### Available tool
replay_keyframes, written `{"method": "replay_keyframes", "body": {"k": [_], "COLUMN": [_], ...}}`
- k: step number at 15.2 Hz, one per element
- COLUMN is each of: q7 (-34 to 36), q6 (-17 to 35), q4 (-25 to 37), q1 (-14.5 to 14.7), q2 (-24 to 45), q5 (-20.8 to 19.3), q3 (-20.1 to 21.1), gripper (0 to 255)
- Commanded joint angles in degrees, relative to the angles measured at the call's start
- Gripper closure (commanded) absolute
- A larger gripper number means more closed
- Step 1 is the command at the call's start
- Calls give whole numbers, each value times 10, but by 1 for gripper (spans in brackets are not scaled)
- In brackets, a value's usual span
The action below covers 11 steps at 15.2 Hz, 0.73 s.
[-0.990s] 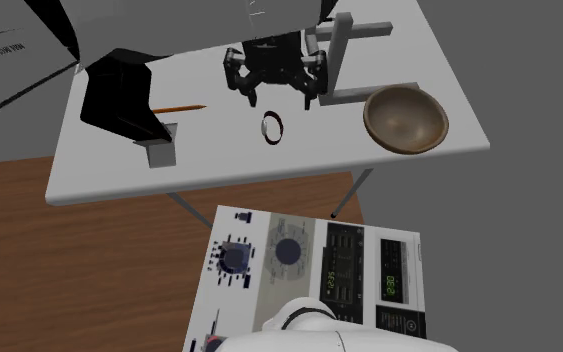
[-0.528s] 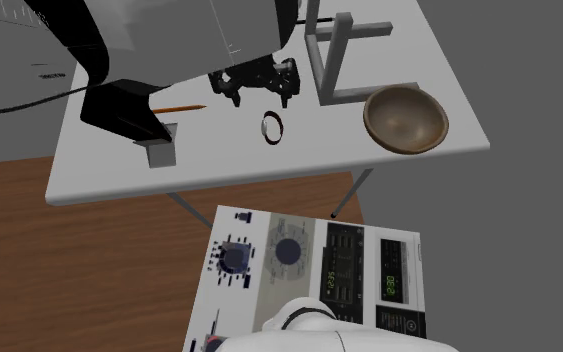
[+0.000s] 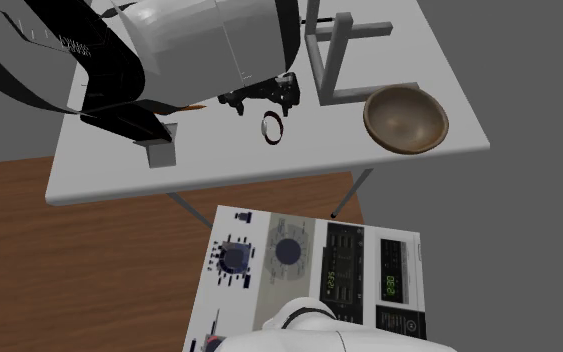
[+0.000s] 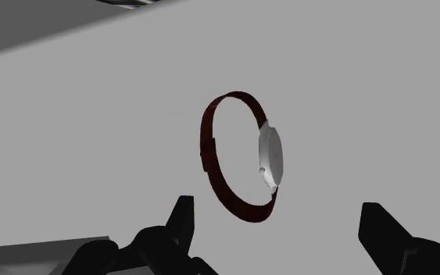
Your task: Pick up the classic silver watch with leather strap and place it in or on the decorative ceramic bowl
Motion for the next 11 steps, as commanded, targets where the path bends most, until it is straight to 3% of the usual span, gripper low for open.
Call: {"method": "replay_keyframes", "body": {"k": [1, 5, 6, 11], "q7": [0, 0, 0, 0], "q6": [1, 1, 1, 1], "q4": [-1, -1, -1, -1], "q1": [0, 0, 0, 0], "q2": [0, 0, 0, 0], "q5": [0, 0, 0, 0], "q3": [0, 0, 0, 0], "gripper": [0, 0, 255, 255]}}
